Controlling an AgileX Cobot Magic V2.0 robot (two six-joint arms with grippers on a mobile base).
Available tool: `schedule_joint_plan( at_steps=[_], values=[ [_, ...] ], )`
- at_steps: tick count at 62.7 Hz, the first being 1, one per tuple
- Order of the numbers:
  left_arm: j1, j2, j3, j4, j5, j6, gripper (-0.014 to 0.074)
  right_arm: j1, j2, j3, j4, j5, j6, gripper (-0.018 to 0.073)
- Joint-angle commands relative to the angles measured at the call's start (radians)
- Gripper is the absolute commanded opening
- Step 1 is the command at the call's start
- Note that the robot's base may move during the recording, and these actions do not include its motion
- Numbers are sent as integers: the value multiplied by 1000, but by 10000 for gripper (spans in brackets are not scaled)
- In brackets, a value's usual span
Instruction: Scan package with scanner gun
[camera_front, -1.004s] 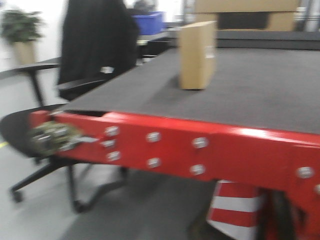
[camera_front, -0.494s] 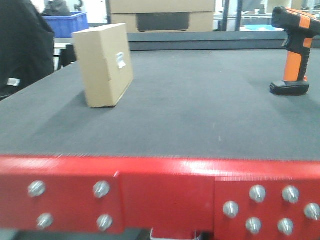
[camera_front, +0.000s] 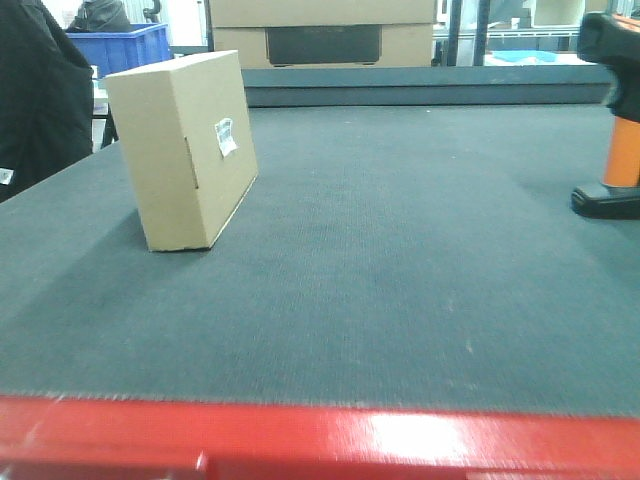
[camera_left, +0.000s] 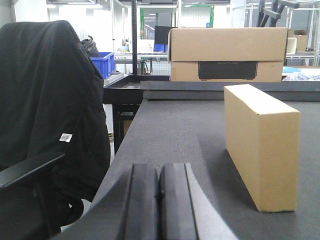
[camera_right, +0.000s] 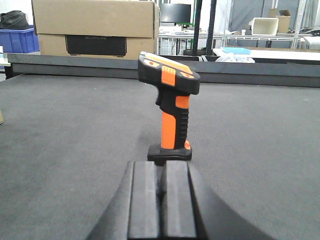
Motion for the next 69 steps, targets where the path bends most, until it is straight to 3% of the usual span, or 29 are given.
schedule_joint_plan(
  at_steps=[1,58,63,69],
  values=[
    [1,-4,-3,-4,-14,2,-111,2,-3,-1,0,-20,-4,-162],
    [1,-4,-3,-4,-14,2,-111,2,-3,-1,0,-20,-4,-162],
    [1,-4,-3,55,-24,19,-111,2,-3,-1,0,-20,-4,-162],
    [1,-4,-11,28,14,17,-111,2,-3,-1,0,-20,-4,-162]
  ],
)
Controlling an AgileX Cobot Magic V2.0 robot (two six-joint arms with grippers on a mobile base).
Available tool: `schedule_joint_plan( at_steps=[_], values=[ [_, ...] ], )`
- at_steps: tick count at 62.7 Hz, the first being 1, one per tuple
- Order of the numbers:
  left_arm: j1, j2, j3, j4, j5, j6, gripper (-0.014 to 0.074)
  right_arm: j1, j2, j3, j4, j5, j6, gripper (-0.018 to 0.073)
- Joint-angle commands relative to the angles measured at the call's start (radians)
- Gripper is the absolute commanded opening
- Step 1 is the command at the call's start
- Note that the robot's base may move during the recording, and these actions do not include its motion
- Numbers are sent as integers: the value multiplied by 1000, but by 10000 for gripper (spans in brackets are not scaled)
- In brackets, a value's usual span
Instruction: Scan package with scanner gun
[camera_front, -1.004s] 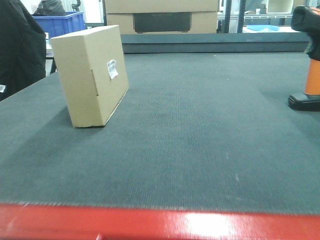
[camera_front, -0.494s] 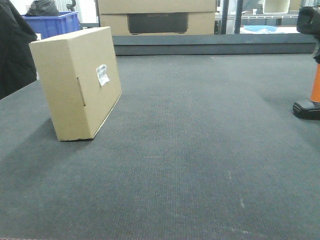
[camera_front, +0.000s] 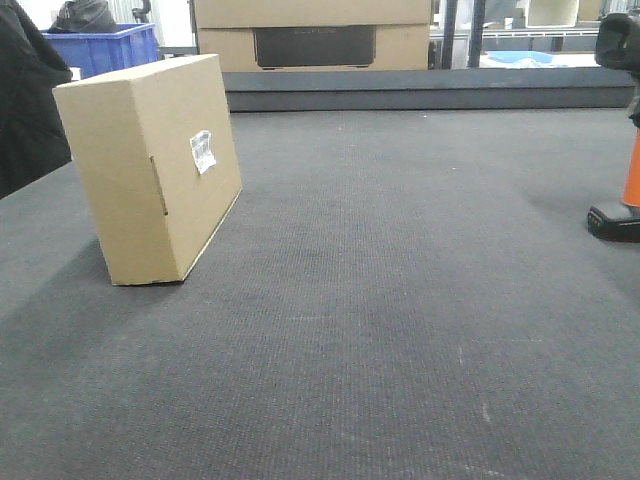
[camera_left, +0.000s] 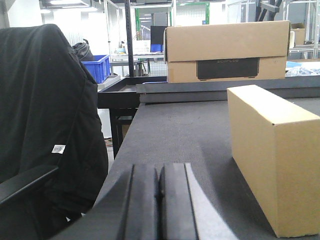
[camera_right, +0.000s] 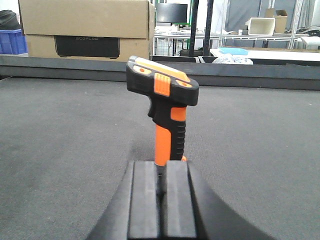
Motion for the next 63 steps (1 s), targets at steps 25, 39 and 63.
schedule_joint_plan(
  at_steps=[25,39,63],
  values=[
    [1,376,-654,-55,812,10,-111,2,-3,-1,0,-20,-4,-162],
    [1,666,-889,-115,832,10,-111,2,-3,-1,0,-20,-4,-162],
    [-92,1090,-1143,-451,819,62,-111,2,-3,-1,0,-20,-4,-162]
  ],
)
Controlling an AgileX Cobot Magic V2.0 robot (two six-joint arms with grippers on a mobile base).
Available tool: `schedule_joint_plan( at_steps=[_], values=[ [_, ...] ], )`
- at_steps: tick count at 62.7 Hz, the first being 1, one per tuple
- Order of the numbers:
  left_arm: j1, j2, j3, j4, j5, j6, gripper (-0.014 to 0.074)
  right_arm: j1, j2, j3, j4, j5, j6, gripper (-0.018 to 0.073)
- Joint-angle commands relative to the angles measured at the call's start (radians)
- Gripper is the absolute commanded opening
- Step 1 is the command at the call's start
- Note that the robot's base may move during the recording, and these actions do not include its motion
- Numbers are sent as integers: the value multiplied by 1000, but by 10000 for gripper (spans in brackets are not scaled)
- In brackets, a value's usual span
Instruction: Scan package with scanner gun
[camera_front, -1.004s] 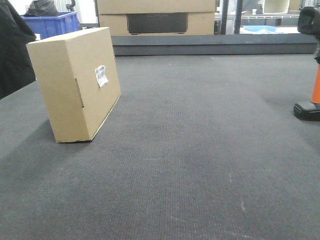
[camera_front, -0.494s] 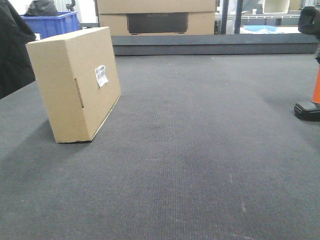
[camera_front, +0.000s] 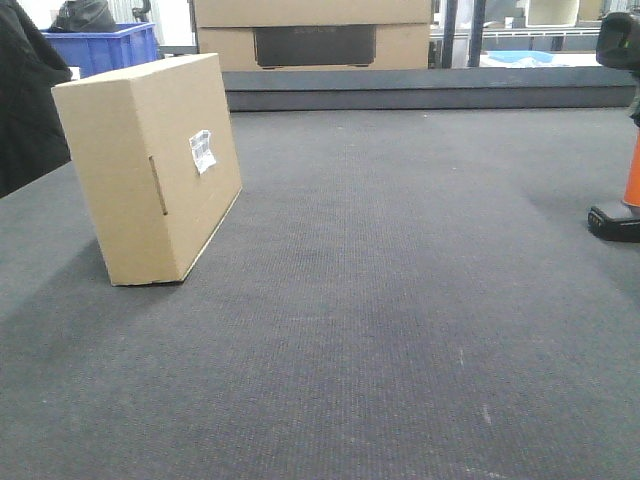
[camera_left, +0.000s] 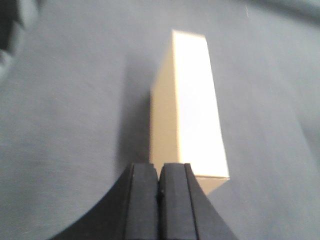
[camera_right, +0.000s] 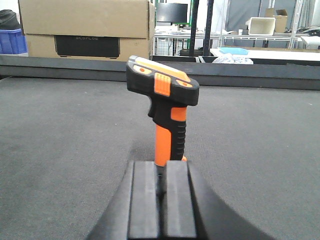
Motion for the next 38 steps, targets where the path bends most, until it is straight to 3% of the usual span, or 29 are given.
schedule_joint_plan(
  at_steps=[1,8,15,38],
  values=[
    [-52,75,-65,-30,10,21,-111,2,-3,-1,0,-20,-4,-162],
    [-130,175,-141,-19,18,21,-111,2,-3,-1,0,-20,-4,-162],
    [-168,240,-182,-19,18,21,-111,2,-3,-1,0,-20,-4,-162],
    [-178,348,-228,-51,10,21,-111,2,-3,-1,0,-20,-4,-162]
  ],
)
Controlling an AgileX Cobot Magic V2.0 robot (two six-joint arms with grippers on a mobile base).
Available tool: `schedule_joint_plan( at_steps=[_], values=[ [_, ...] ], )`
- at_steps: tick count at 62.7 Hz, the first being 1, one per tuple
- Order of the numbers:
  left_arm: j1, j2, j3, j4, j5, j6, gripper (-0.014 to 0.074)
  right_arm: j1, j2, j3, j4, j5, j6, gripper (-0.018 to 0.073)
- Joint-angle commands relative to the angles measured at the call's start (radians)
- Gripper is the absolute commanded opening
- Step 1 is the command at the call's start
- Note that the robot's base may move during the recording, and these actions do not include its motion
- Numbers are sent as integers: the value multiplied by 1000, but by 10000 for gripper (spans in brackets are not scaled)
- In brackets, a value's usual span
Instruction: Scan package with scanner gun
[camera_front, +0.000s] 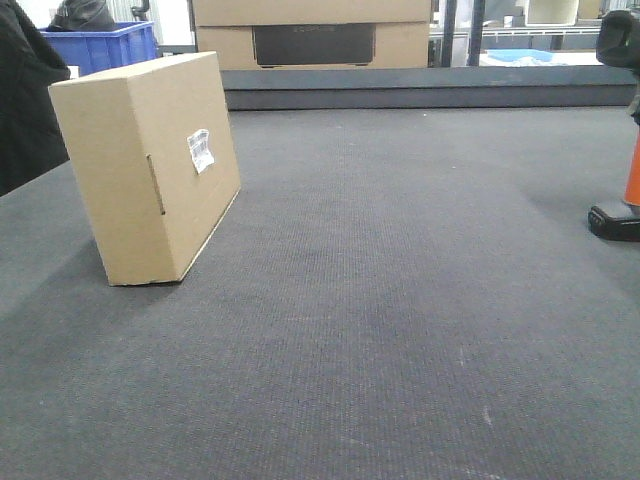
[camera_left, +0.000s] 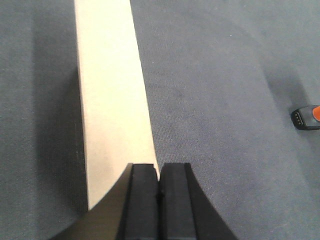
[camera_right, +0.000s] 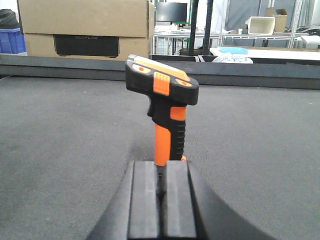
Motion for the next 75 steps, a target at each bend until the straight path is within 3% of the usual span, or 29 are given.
schedule_joint_plan(
  at_steps=[1,7,13,21,31,40,54,63,75],
  values=[
    [-6,20,-22,-8,-8,0,-111,2,-3,-1,0,-20,-4,-162],
    [-26,60,-68,17,9,0,-111,2,-3,-1,0,-20,-4,-162],
    [-77,118,-166,120,48,0,-111,2,-3,-1,0,-20,-4,-162],
    [-110,185,-252,269,97,-186,-111,2,-3,-1,0,-20,-4,-162],
    [-110,232,-276,384,111,-282,-111,2,-3,-1,0,-20,-4,-162],
    [-112,247,-276,381,111,-324,-111,2,-3,-1,0,-20,-4,-162],
    [-127,247,-276,379,111,-322,-99,2,-3,-1,0,-20,-4,-162],
    [-151,247,-276,379,106,-322,133,2,-3,-1,0,-20,-4,-162],
    [-151,249,-276,385,70,-322,552,2,-3,-1,0,-20,-4,-162]
  ],
)
